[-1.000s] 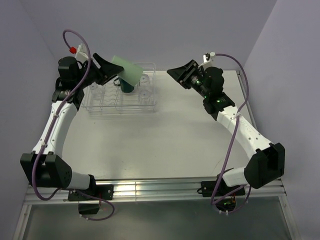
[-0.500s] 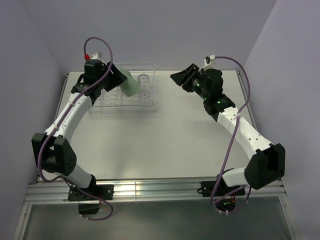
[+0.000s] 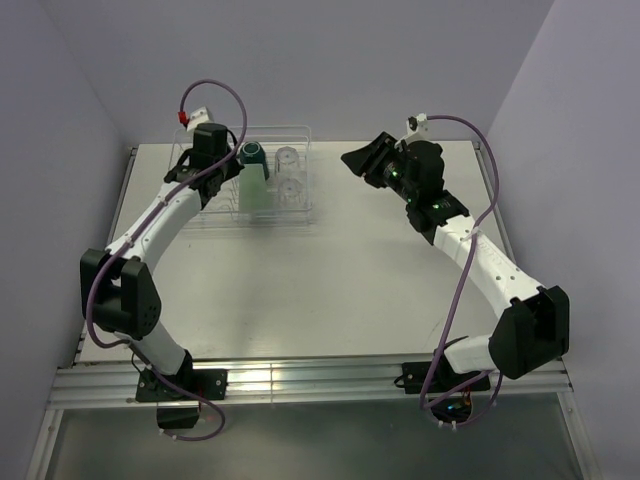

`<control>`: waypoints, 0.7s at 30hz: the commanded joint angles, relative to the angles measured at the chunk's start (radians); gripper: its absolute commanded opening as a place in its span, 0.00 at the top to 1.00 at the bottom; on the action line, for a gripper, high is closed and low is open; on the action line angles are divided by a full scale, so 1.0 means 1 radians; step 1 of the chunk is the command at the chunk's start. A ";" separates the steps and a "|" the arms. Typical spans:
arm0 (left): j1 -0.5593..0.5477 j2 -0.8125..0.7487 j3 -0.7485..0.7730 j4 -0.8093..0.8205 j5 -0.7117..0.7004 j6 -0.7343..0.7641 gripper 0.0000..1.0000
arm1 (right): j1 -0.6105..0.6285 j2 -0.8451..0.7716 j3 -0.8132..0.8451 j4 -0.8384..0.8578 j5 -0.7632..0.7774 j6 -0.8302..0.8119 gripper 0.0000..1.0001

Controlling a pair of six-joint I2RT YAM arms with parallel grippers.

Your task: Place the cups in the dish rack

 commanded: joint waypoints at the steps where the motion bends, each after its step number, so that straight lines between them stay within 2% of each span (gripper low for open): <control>1: -0.017 0.014 0.019 0.074 -0.107 0.028 1.00 | -0.004 0.003 -0.007 0.036 0.005 -0.029 0.50; 10: -0.022 0.045 0.042 0.054 -0.115 0.014 1.00 | -0.005 0.003 0.002 0.013 0.008 -0.057 0.50; 11: -0.025 0.048 0.047 0.053 -0.115 0.019 0.96 | -0.004 0.005 0.005 0.013 0.000 -0.057 0.50; 13: -0.034 0.058 0.053 0.045 -0.109 0.033 0.83 | -0.004 0.012 0.010 0.011 -0.009 -0.057 0.50; 14: -0.039 0.063 0.056 0.044 -0.092 0.040 0.64 | -0.004 0.014 0.012 0.012 -0.018 -0.057 0.50; 17: -0.063 0.084 0.084 0.022 -0.103 0.057 0.30 | -0.004 0.022 0.015 0.011 -0.024 -0.059 0.50; 20: -0.074 0.113 0.125 -0.004 -0.109 0.051 0.18 | -0.004 0.025 0.021 0.008 -0.029 -0.063 0.50; 21: -0.074 0.141 0.140 -0.013 -0.089 0.051 0.17 | -0.005 0.026 0.022 0.005 -0.032 -0.065 0.50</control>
